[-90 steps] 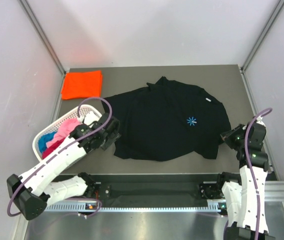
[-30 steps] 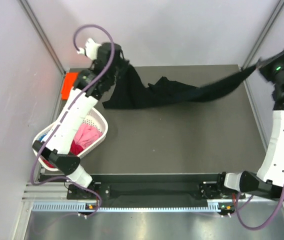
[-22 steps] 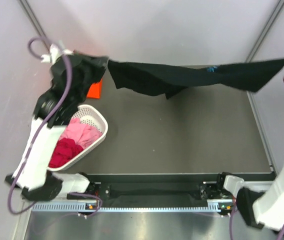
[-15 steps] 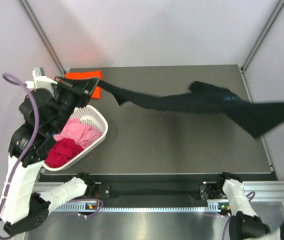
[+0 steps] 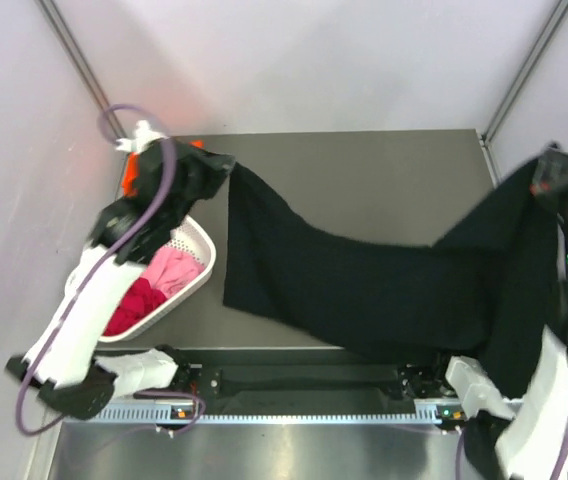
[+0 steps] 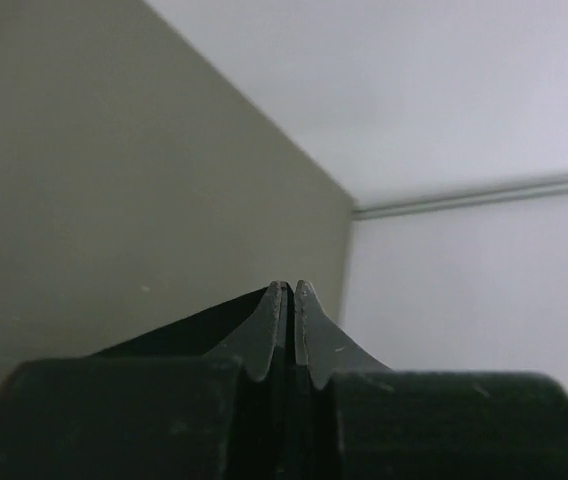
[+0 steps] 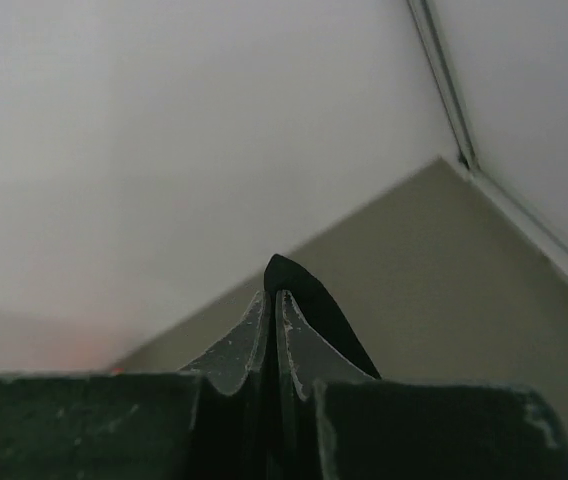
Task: Fold and stack the t-shirts
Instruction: Flatten the tshirt out
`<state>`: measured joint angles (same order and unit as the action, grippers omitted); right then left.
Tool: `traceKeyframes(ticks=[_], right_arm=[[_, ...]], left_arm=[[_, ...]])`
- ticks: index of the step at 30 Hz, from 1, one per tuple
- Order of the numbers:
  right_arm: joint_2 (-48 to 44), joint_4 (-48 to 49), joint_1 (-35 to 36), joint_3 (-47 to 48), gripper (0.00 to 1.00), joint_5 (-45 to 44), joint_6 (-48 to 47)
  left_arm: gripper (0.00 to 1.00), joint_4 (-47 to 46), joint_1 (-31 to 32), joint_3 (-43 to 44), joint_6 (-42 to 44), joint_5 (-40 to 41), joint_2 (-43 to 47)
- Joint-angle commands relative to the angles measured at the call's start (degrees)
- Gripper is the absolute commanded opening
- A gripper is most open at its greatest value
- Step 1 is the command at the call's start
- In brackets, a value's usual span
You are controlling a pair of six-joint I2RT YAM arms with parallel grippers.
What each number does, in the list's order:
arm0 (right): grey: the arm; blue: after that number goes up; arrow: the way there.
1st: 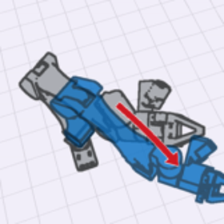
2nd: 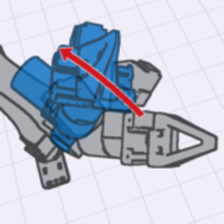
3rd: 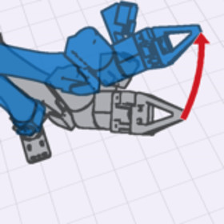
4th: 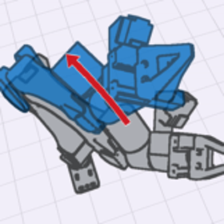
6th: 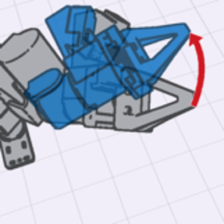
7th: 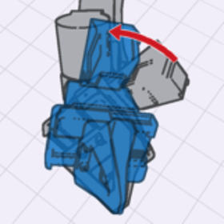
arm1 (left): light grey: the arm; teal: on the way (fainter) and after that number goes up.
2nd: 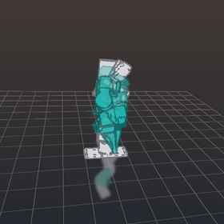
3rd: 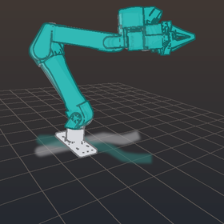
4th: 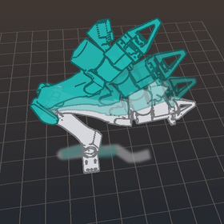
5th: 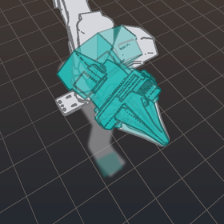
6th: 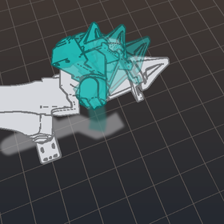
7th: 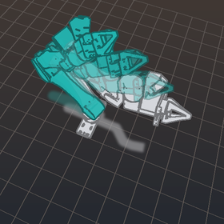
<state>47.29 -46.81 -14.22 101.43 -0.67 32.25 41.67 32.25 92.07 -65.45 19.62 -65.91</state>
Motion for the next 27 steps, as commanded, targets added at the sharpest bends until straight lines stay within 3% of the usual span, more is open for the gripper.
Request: traceKeyframes(ticks=[1, 5, 8, 9, 11, 12, 13, 14, 16, 18, 19, 20, 22, 23, 27], right_arm=[[12.02, 6.71, 0.51, -13.14, 0.00, 3.83, -1.75], [22.82, 16.46, 0.59, -18.19, 0.00, 2.69, -0.96], [38.86, 21.67, 0.59, -9.71, 0.00, -1.23, -4.11], [42.50, 20.36, 0.51, -5.15, 0.00, -2.57, -4.82], [49.10, 16.50, -0.98, 12.76, 0.00, -2.59, -5.18], [55.05, 12.57, -1.51, 19.79, 0.00, 0.02, -4.48], [57.89, 10.44, -2.12, 34.91, 0.00, 1.53, -3.69], [60.70, 8.24, -3.52, 43.16, 0.00, 3.29, -2.47], [62.85, 7.15, -5.55, 53.66, 0.00, 8.56, 3.94], [52.25, 19.24, -9.50, 44.18, 0.00, 14.62, 11.91], [47.77, 24.43, -11.69, 30.02, 0.00, 15.42, 14.22], [43.98, 30.40, -12.67, 24.66, 0.00, 15.52, 15.90], [37.89, 30.03, -13.73, 18.83, 0.00, 15.61, 14.96], [36.05, 27.41, -13.82, 18.02, 0.00, 16.04, 13.29], [27.99, 22.11, -14.08, 7.76, 0.00, 14.82, 4.16]], left_arm=[[0.00, -4.13, -1.04, -1.98, 3.22, 6.22, -11.41], [0.00, -11.68, -4.90, -2.16, 3.05, 7.62, -24.24], [0.00, -17.05, -9.73, 3.87, -0.37, 2.39, -36.35], [0.00, -22.80, -10.53, 5.56, -0.38, 0.88, -38.13], [0.00, -27.41, -11.07, 9.33, -0.38, 0.51, -40.52], [0.00, -28.65, -11.16, 14.92, -0.47, 0.25, -42.79], [0.00, -29.01, -11.16, 18.63, -0.12, -0.10, -43.94], [0.00, -28.14, -11.33, 27.46, 0.15, -0.54, -45.17], [0.00, -28.91, -11.51, 33.67, 1.02, -2.21, -46.68], [0.00, -31.37, -11.33, 36.16, 1.38, -3.35, -44.32], [0.00, -32.52, -11.33, 36.07, 2.42, -4.14, -43.17], [0.00, -32.53, -11.16, 35.55, 3.04, -4.15, -41.94], [0.00, -34.10, -11.24, 29.07, 4.97, -3.97, -36.07], [0.00, -38.55, -11.24, 19.64, 5.50, -3.62, -33.26], [0.00, -46.57, -11.24, -4.23, 5.25, -2.65, -18.51]])
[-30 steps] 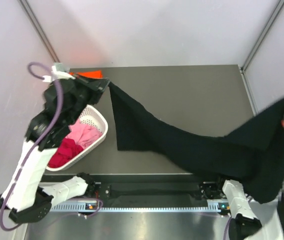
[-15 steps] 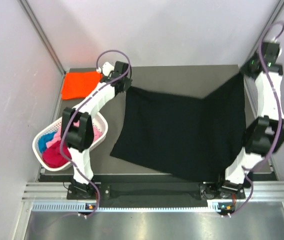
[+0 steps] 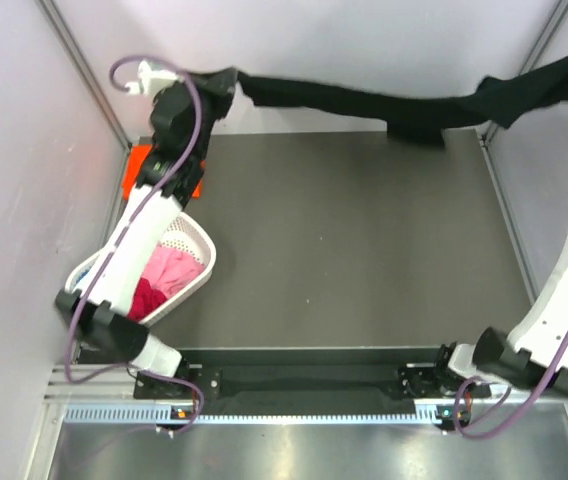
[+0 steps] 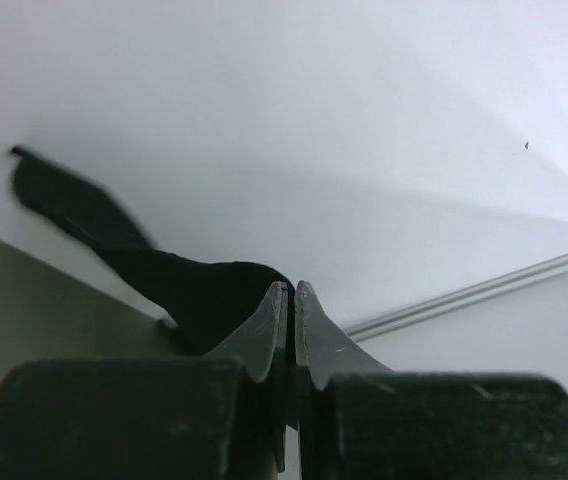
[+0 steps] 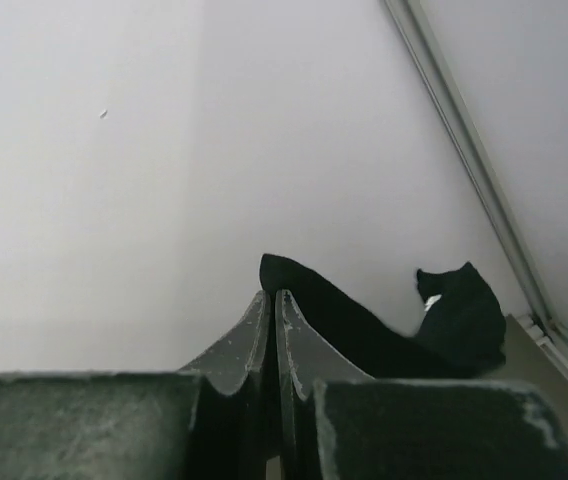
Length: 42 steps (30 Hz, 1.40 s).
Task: Fold and stack the t-shirts
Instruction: Flatten the tshirt out, then fold the tshirt
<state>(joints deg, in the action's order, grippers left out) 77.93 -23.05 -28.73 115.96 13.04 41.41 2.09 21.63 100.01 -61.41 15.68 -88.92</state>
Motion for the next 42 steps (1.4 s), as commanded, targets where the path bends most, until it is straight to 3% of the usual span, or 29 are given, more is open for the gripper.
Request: traceKeyframes(ticks=[1, 2, 8, 12, 16, 23, 29, 37, 42], right_arm=[[-4.96, -1.65, 0.43, -13.85, 0.00, 0.76, -6.33], [-7.16, -2.35, 0.43, -17.31, 0.00, 0.33, -7.47], [-23.23, -10.77, 0.43, -40.35, 0.00, -9.93, -11.26], [-30.54, -13.60, 0.43, -56.32, 0.00, -12.77, -11.62], [-35.03, -17.55, 0.43, -65.67, 0.00, -15.94, -8.80], [-39.07, -23.53, 0.43, -66.92, 0.00, -24.00, -7.66], [-42.33, -26.69, 0.34, -63.76, 0.00, -32.71, -6.43], [-44.00, -33.46, 0.43, -58.84, 0.00, -37.02, -4.15], [-45.67, -39.17, 0.43, -61.27, 0.00, -38.18, -3.62]], left_arm=[[0.00, -7.10, -0.62, -15.94, 0.77, 1.19, 6.20], [0.00, -7.01, -0.62, -23.03, 0.07, 0.24, 7.79], [0.00, -5.52, -0.53, -45.73, -3.19, -4.78, 18.15], [0.00, 0.88, -0.53, -54.73, -1.79, -3.47, 23.35], [0.00, 10.38, -0.53, -58.60, 0.32, -3.38, 27.74], [0.00, 12.15, -0.53, -67.21, -1.87, -5.48, 30.83], [0.00, 14.52, -0.45, -67.57, -1.52, -6.72, 30.21], [0.00, 15.05, 0.87, -68.72, -2.66, -6.81, 32.59], [0.00, 15.66, 1.40, -68.28, -2.58, -6.10, 31.71]])
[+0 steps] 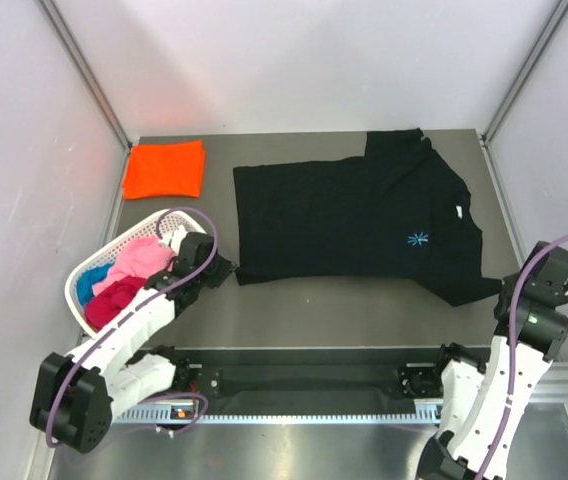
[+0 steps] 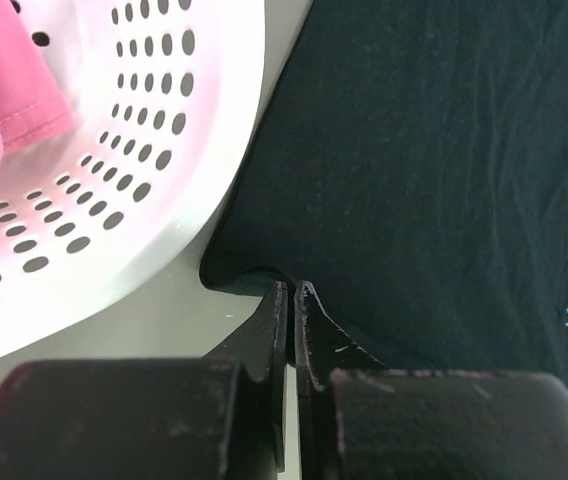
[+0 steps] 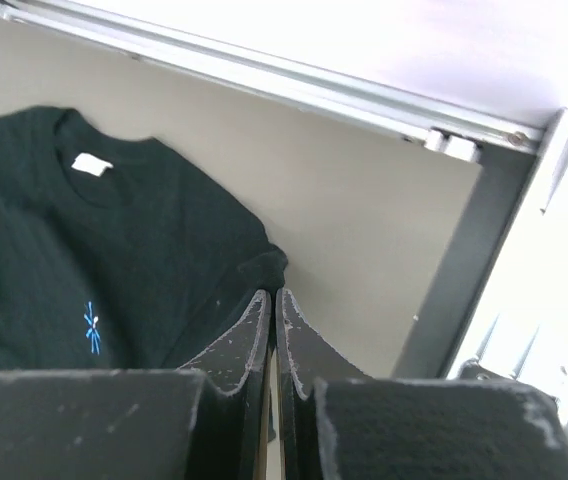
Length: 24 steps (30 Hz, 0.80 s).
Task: Fold and stack the t-shirts
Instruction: Fold the tshirt
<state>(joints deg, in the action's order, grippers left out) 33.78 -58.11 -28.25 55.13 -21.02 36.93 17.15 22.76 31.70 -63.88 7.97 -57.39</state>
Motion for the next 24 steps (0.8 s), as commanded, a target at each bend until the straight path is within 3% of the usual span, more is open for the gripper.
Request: traceKeyframes(ticks=[1, 7, 10, 14, 18, 24], right_arm=[[-2.22, -4.64, -0.05, -1.68, 0.00, -3.51, 0.78], [-5.84, -6.40, -0.05, -5.75, 0.00, -2.36, 1.30], [-2.50, -4.05, -0.05, -5.30, 0.00, -5.08, 1.22], [5.56, 4.21, 0.21, -8.54, 0.00, 2.61, -1.24], [12.36, 8.09, 3.11, -9.26, 0.00, 1.51, -1.07], [22.37, 9.41, 15.05, -0.40, 0.00, -16.06, -1.77]], left_arm=[[0.00, 1.13, 0.26, 0.29, -0.19, 2.14, -0.01], [0.00, 9.04, 0.53, 4.41, 0.86, 7.76, -0.09], [0.00, 9.13, 0.44, 5.03, 1.12, 9.35, -0.27], [0.00, 6.94, 0.44, 5.30, 0.51, 8.91, -1.93], [0.00, 3.42, 0.88, 5.65, 0.95, 7.85, -5.45], [0.00, 3.33, 2.10, 9.16, 2.88, 8.55, -12.74]])
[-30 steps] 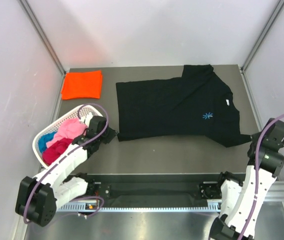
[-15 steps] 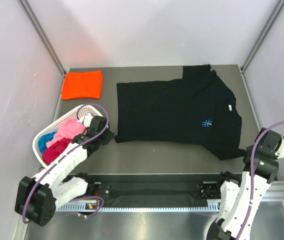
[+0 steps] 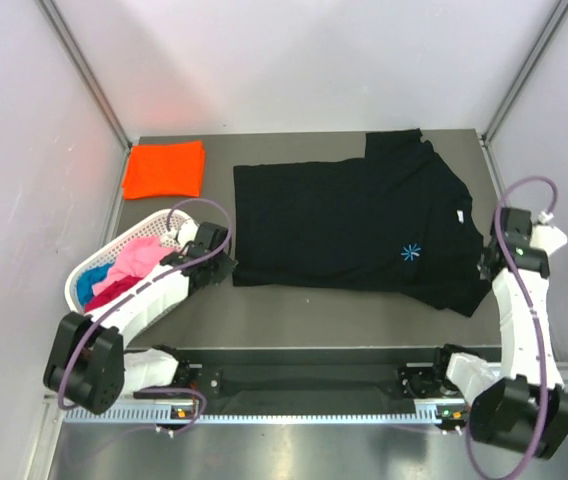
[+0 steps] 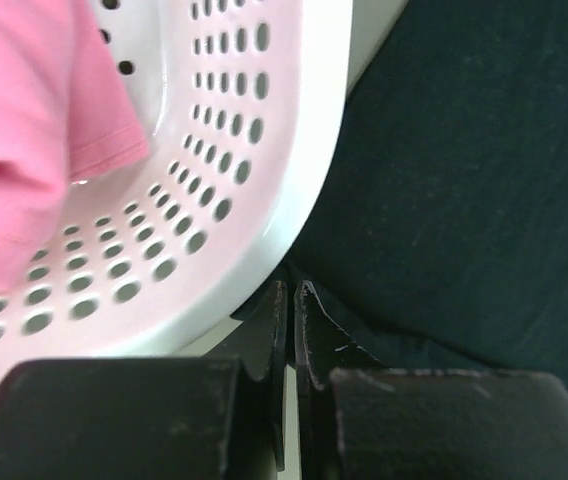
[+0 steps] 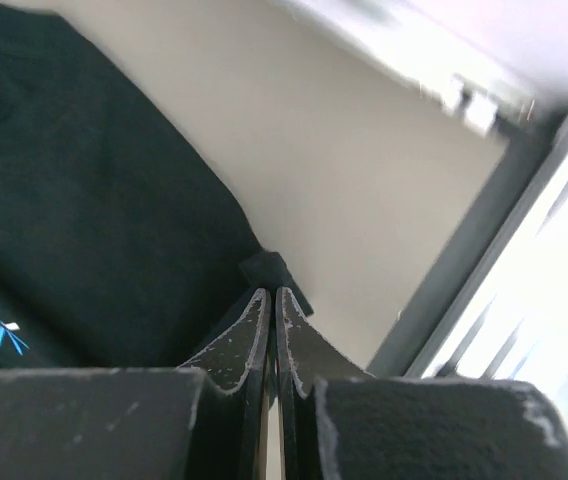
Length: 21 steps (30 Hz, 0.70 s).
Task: Fold and stack the t-shirts
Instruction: Fold the tshirt
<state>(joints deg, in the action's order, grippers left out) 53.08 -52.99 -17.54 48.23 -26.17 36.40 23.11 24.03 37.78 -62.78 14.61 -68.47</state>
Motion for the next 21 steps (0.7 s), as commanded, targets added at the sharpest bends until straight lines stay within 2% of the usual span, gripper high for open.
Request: traceKeyframes(ticks=[1, 4, 7, 11, 17, 21], right_arm=[[4.65, 4.21, 7.75, 7.57, 0.00, -12.31, -1.86], [10.80, 5.26, 14.17, 10.48, 0.00, -17.50, -4.40], [15.90, 8.67, 16.48, 12.59, 0.00, -20.23, -9.58], [20.03, 14.49, 19.56, 15.22, 0.00, -17.44, -19.06], [22.32, 23.98, 20.62, 16.02, 0.00, -11.46, -27.60], [24.43, 28.11, 20.62, 16.37, 0.00, -10.74, -31.73]], left_arm=[[0.00, -2.55, 1.19, 3.70, 1.96, 3.04, -2.10], [0.00, -2.55, 2.24, 4.49, 1.09, 4.28, -3.34], [0.00, -2.46, 3.04, 5.98, 0.82, 6.04, -5.09], [0.00, -0.09, 3.39, 8.97, 0.21, 8.59, -9.65], [0.00, 2.72, 3.39, 13.37, -0.58, 12.10, -15.64], [0.00, 5.97, 3.39, 16.53, -1.82, 14.74, -19.59]])
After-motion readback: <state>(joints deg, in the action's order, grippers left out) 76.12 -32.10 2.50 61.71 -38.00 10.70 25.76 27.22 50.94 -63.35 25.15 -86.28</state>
